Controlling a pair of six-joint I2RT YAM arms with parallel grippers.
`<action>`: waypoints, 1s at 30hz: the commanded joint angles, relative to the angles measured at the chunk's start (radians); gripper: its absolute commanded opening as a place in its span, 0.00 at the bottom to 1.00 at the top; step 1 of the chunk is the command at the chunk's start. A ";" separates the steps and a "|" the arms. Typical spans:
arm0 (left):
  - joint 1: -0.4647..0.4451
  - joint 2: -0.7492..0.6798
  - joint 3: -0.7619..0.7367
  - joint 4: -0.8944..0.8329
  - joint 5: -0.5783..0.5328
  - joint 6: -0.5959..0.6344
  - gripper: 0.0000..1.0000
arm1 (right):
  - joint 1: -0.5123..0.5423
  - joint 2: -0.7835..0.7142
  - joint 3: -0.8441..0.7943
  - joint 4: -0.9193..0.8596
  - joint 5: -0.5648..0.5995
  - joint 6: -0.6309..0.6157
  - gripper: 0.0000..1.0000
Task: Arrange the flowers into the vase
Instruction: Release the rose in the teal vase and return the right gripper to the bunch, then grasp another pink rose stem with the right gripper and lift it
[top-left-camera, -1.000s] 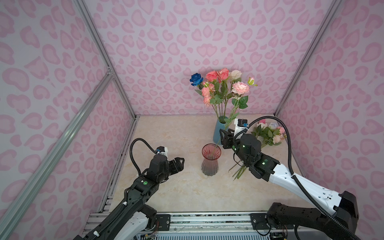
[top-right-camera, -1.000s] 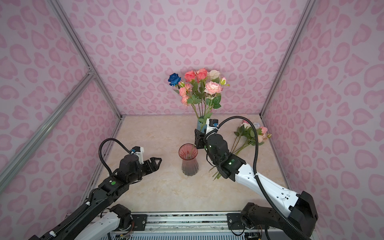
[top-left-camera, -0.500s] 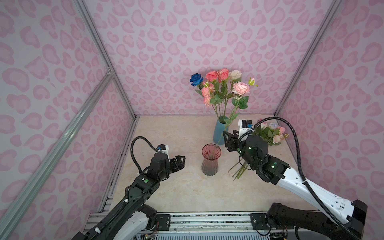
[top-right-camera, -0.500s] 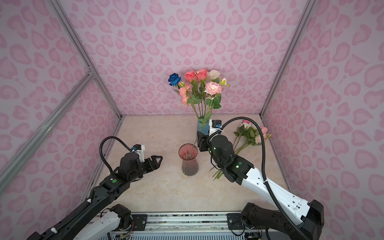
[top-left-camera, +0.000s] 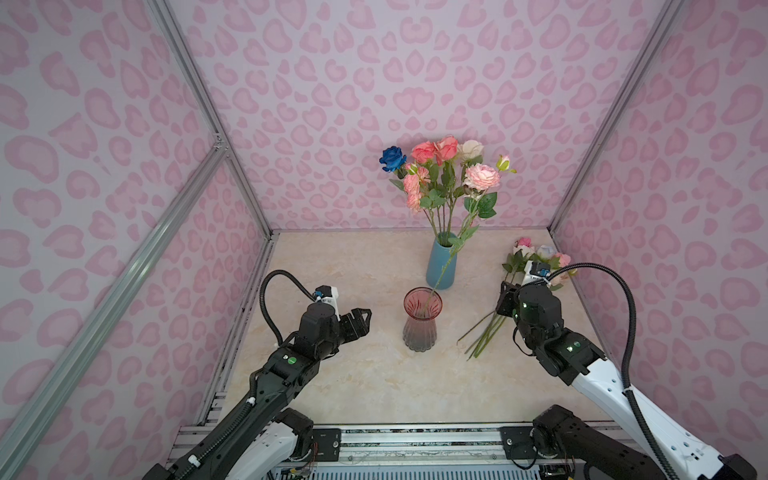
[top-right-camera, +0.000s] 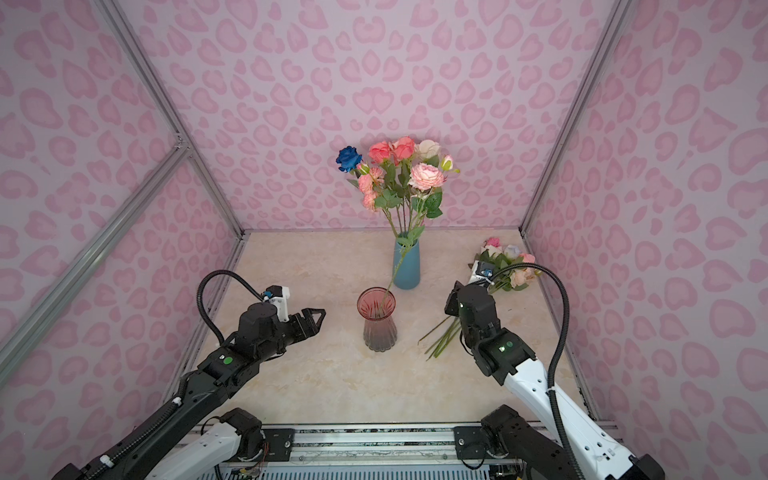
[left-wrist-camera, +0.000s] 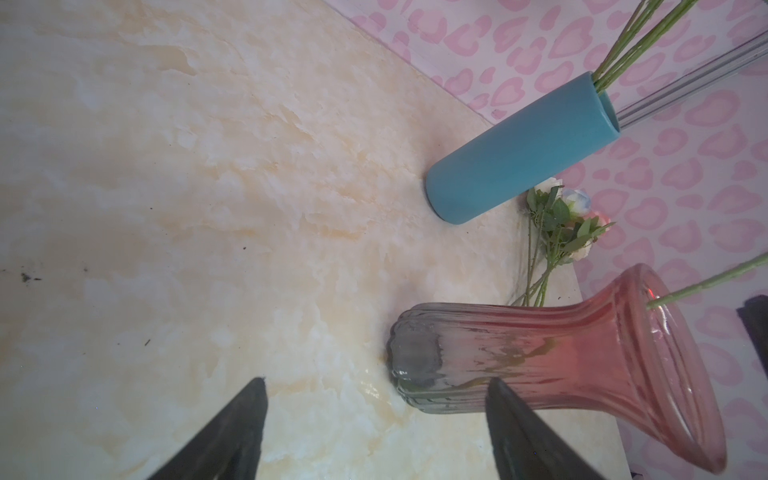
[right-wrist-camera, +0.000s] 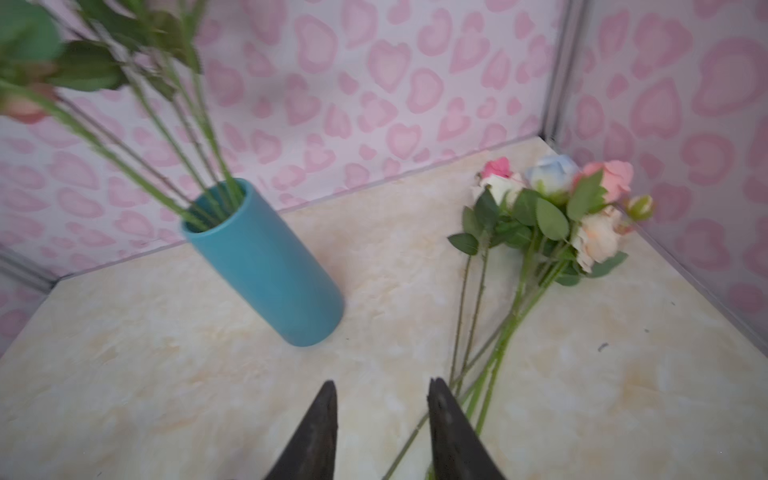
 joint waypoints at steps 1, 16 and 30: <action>-0.008 0.022 -0.002 0.074 0.059 -0.028 0.83 | -0.124 0.124 0.032 -0.013 -0.195 0.081 0.17; -0.102 0.102 -0.016 0.114 0.083 -0.025 0.82 | -0.330 0.893 0.447 -0.147 -0.351 0.012 0.25; -0.102 0.160 0.022 0.113 0.080 -0.002 0.83 | -0.324 0.998 0.507 -0.138 -0.345 -0.018 0.04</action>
